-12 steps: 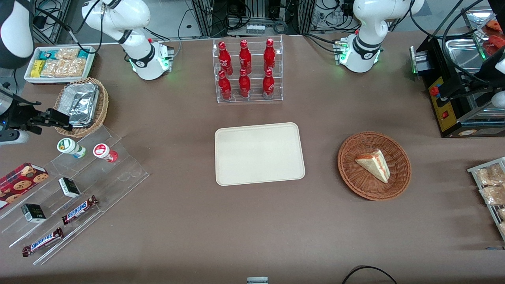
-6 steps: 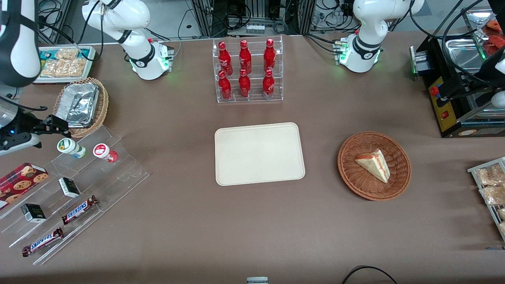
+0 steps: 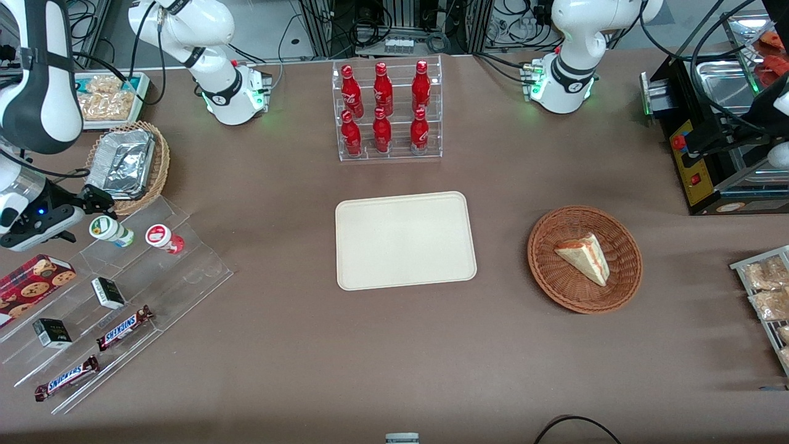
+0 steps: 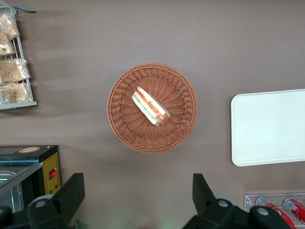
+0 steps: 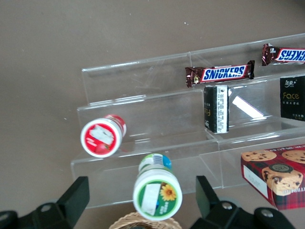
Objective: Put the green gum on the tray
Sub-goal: 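Move the right gripper down toward the green-labelled gum tub on the rack, then close the right gripper around the green-labelled gum tub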
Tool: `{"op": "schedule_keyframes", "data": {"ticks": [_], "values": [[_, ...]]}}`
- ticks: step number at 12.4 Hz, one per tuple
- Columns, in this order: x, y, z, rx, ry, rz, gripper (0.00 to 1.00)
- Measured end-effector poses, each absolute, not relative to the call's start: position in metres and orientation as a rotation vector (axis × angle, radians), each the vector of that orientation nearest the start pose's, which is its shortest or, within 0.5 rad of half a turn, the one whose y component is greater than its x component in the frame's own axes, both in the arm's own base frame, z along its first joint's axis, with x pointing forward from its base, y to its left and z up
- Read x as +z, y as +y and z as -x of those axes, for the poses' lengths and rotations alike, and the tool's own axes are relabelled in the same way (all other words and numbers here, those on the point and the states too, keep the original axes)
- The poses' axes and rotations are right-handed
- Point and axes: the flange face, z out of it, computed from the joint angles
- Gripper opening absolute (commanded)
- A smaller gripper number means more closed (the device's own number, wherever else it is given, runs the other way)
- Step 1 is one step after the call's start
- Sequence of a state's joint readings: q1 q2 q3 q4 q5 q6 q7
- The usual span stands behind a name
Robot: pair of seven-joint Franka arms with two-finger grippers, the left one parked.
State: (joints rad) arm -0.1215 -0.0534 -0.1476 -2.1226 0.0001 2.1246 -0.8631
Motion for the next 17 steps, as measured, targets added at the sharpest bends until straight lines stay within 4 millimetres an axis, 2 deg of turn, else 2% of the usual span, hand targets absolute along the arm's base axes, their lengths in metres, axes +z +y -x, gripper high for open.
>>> {"op": "schedule_keyframes", "data": {"ticks": [2, 9, 17], "values": [[0.426, -0.152, -0.511, -0.092, -1.004, 3.008, 0.99], [0.392, -0.166, -0.493, -0.104, -1.038, 3.005, 0.99], [0.383, -0.169, -0.486, -0.085, -1.029, 2.999, 0.99]]}}
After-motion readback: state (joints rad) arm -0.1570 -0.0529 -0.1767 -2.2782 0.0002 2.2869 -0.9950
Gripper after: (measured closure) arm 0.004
